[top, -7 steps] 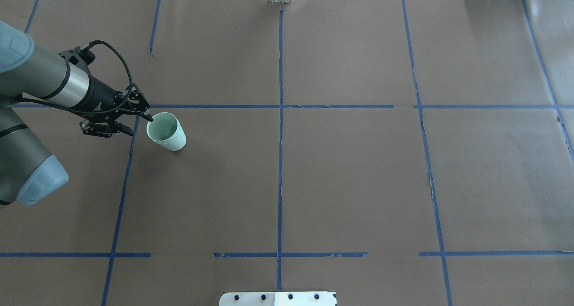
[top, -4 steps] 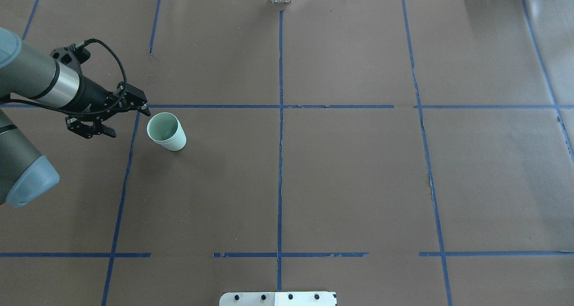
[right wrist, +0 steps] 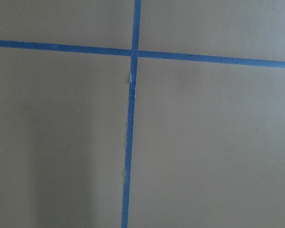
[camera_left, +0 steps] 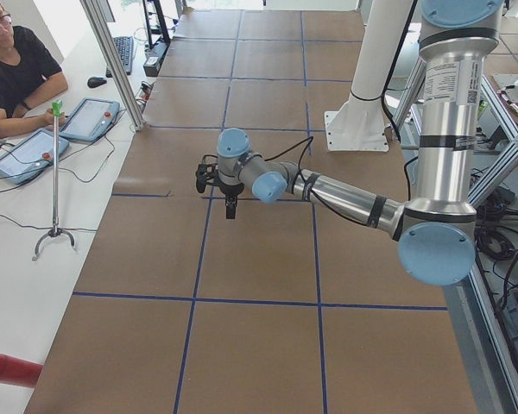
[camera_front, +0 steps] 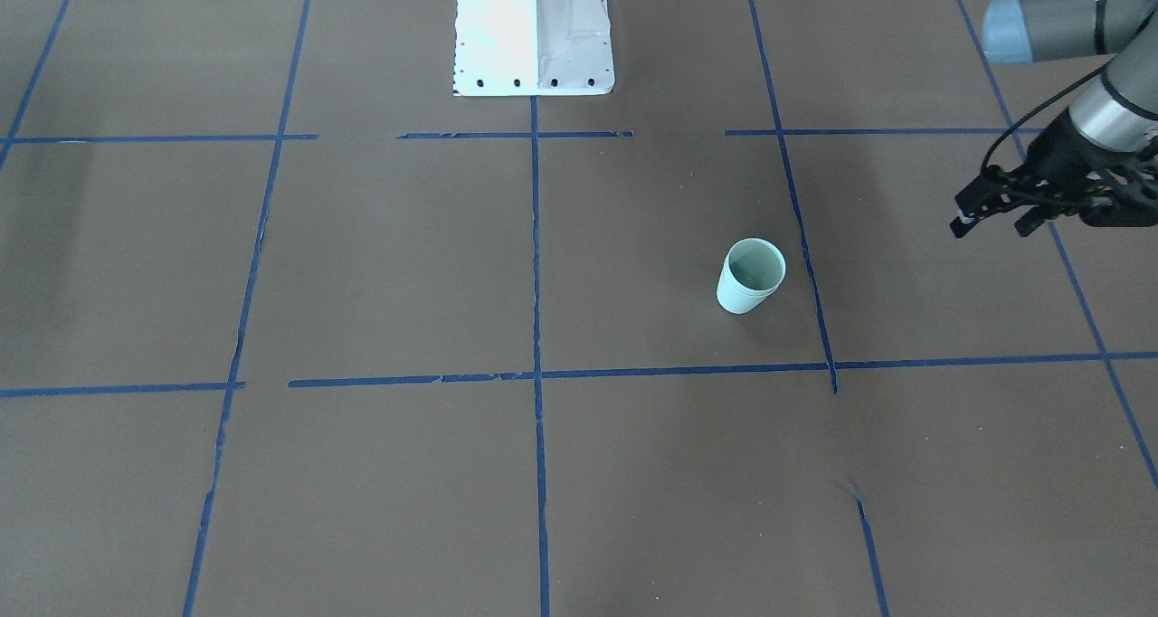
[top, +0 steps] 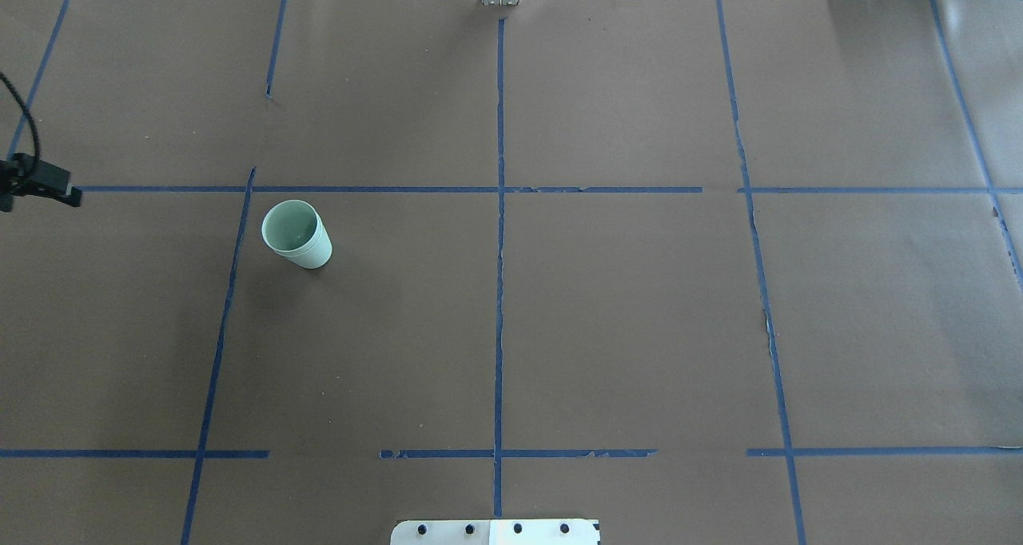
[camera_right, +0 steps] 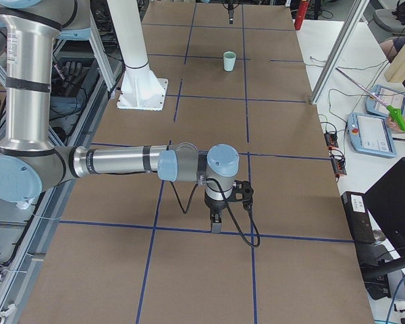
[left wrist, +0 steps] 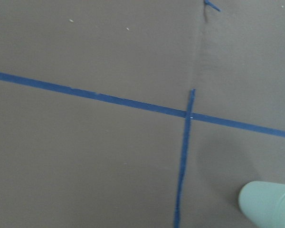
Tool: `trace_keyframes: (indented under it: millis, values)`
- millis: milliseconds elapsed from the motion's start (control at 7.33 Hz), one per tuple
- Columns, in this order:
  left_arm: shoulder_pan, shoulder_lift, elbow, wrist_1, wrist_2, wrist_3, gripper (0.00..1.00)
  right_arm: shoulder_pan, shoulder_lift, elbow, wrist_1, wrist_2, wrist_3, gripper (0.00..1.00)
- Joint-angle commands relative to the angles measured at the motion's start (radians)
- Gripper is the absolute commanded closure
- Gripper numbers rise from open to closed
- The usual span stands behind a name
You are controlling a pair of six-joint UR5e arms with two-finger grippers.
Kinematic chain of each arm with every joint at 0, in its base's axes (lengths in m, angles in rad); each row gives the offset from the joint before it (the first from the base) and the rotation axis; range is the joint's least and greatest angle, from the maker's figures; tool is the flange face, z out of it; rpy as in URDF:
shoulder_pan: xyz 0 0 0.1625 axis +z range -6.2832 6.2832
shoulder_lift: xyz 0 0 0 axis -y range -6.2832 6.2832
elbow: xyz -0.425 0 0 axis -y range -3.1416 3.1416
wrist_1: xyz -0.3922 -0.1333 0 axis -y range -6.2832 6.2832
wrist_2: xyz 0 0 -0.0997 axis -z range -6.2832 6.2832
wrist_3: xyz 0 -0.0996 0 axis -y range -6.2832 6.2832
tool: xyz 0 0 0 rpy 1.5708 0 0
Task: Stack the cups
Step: 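Open the left gripper and withdraw it away from the stacked cups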
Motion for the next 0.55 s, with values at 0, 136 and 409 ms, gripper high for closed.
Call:
trace_keyframes:
  millis: [0,136,409]
  values:
    - [-0.213,0.041,0.110,0.067,-0.035,0.421,0.00,0.000,0.000,0.001,-0.001,0.001,0.000,0.00]
    - [-0.302,0.026,0.138,0.189,-0.035,0.576,0.00,0.000,0.000,0.001,-0.001,0.000,0.000,0.00]
    - [-0.419,0.006,0.190,0.323,-0.032,0.746,0.00,0.000,0.000,0.001,-0.001,0.000,0.000,0.00]
